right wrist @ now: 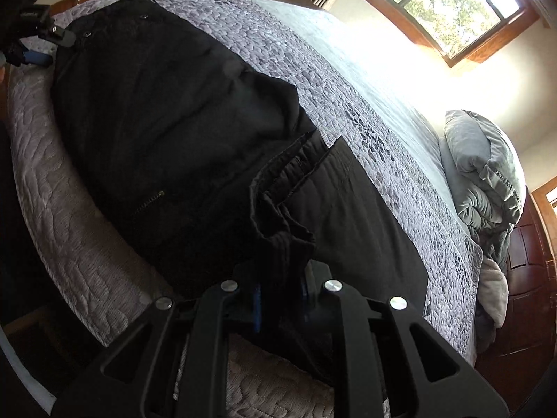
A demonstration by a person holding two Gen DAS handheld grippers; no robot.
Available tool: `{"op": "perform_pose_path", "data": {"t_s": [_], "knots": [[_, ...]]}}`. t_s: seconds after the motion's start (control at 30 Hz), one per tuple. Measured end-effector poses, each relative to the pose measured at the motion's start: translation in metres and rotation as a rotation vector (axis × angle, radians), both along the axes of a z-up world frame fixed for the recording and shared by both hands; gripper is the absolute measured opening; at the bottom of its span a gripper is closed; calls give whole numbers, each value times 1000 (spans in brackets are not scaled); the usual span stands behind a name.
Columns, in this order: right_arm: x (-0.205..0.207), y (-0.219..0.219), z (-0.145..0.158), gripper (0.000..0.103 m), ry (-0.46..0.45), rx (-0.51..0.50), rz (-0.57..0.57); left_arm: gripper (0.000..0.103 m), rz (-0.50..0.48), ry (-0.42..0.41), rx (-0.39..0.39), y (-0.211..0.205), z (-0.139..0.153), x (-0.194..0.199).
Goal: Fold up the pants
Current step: 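Fold the held leg end over the pants toward the waistband with the right gripper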
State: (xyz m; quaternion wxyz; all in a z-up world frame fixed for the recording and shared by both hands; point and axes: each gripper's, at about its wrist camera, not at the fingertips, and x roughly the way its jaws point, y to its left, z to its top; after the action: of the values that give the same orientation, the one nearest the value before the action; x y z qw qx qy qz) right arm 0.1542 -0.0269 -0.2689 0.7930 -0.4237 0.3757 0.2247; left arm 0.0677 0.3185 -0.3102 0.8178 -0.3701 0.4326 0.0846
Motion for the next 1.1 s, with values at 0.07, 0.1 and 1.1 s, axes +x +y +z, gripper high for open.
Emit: {"op": "perform_pose_path", "data": {"t_s": [0.07, 0.1, 1.1], "knots": [[-1, 1, -6, 15, 1, -12, 3, 96, -1, 3, -2, 0, -1, 0], [0, 1, -8, 15, 4, -15, 2, 96, 0, 2, -3, 0, 0, 0], [4, 2, -18, 40, 95, -13, -15, 97, -14, 31, 126, -18, 10, 15]]}}
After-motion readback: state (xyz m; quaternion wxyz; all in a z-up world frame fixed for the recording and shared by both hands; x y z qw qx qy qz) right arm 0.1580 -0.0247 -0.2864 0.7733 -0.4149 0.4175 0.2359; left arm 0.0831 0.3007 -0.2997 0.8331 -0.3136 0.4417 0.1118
